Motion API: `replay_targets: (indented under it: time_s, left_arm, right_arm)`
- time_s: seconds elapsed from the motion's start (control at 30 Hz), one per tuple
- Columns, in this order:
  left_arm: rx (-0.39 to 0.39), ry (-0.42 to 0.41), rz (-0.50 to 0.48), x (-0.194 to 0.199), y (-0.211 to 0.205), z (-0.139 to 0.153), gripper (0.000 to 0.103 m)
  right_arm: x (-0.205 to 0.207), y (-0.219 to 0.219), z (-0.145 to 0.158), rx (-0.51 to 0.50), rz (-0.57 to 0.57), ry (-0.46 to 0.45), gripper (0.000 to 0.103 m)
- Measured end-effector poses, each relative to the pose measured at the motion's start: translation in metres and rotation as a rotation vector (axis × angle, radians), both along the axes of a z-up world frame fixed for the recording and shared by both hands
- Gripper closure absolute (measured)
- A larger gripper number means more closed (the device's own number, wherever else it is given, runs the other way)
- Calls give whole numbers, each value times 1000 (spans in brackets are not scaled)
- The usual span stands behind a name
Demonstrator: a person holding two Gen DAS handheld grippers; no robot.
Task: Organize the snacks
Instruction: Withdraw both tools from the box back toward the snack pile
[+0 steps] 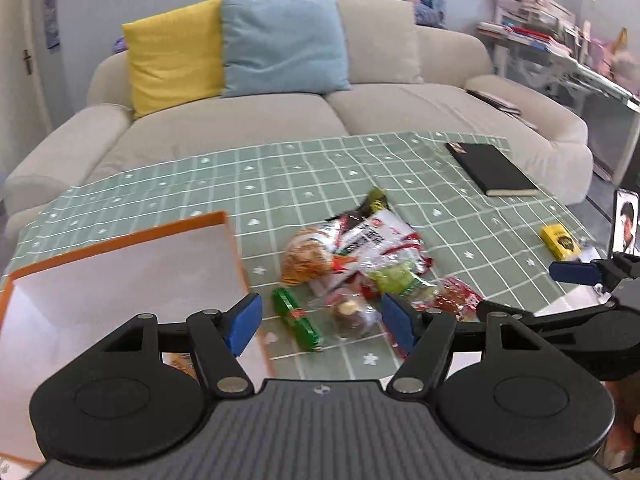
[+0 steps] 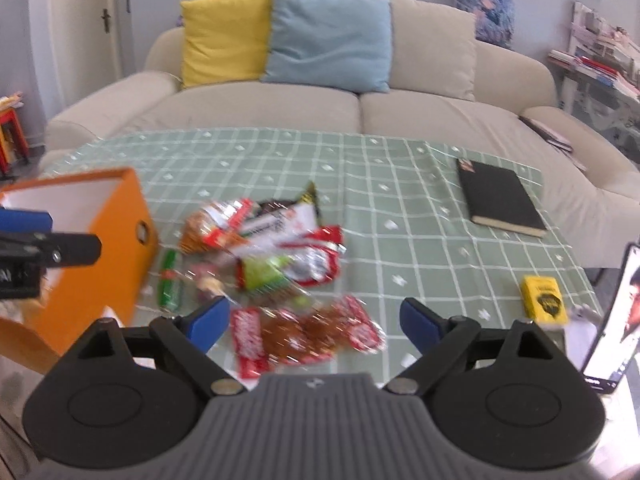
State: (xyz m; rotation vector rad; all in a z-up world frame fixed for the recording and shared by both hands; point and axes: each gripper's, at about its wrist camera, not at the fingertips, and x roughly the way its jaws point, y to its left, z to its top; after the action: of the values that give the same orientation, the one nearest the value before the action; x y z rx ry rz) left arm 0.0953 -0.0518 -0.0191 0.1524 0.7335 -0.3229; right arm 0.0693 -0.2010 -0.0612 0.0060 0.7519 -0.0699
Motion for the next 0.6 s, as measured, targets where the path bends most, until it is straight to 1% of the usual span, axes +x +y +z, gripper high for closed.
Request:
replay_targets:
  time_s: [0.13,0.27,0.47,0.53,0.6]
  left_arm:
    - [24,20,-24,5,-13,-8,23]
    - [29,48,-45,11,-18,-16,23]
    - [43,85,-60,26,-20,-24,23]
    - [56,100,-82,33,-24,-27,23]
    - [90,117,-122,41,-30,-30,23]
  right_arm:
    - [0,-8,-10,12,-13,21,14]
    - [6,-13,-16,19,-7,35,14]
    - [18,-25,-24,72,-1,65,14]
    - [23,-27,-27,81,4,72,15]
    - [28,-27,-29,86,15,81,15]
